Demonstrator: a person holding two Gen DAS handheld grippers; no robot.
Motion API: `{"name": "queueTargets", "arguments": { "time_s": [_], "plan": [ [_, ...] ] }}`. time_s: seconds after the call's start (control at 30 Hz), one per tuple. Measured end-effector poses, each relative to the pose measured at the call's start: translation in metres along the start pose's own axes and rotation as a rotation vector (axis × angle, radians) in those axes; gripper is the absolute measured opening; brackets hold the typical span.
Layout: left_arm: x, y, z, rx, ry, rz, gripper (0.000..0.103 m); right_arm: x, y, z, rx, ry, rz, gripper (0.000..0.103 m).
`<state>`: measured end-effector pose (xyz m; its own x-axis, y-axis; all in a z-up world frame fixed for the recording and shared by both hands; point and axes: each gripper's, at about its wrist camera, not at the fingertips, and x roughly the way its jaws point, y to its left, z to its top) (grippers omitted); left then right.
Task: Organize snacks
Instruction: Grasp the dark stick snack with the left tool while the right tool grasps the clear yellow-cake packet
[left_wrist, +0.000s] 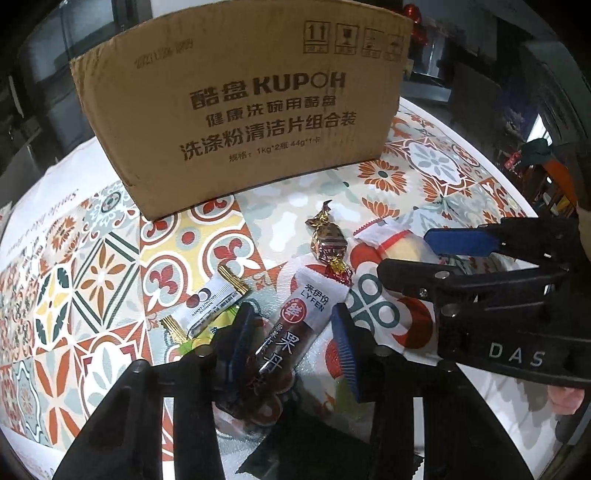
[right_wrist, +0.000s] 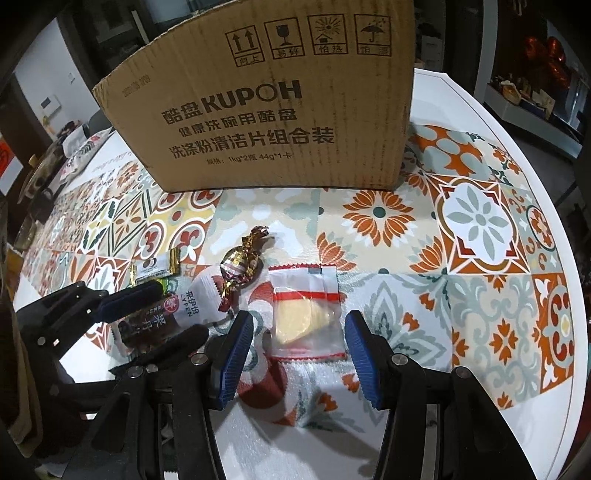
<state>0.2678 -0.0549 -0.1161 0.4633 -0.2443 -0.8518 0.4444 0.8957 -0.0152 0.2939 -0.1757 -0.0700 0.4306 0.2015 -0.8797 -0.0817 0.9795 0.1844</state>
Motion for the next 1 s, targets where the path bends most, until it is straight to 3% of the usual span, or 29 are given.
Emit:
{"name": "queueTargets", "arguments": {
  "time_s": [0.07,0.27,0.33,1.0],
  "plan": [
    [0.0,0.002,0.0,-0.015,0.002,-0.016,0.03,0.002,0.001,0.0,-0.005,0.004,-0.002,0.053],
    [-0.004,0.008,0.0,-0.048,-0.007,-0.023,0.021,0.004,0.004,0.002,-0.024,0.002,-0.024,0.049],
    [-0.006,0.01,0.0,-0.063,-0.008,-0.028,0.02,0.005,0.005,0.001,-0.035,-0.004,-0.039,0.038],
    [-0.068,0.014,0.005,-0.119,-0.175,-0.015,0.015,-0.053,0.02,0.003,-0.04,-0.135,-0.007,0.037]
  ]
}}
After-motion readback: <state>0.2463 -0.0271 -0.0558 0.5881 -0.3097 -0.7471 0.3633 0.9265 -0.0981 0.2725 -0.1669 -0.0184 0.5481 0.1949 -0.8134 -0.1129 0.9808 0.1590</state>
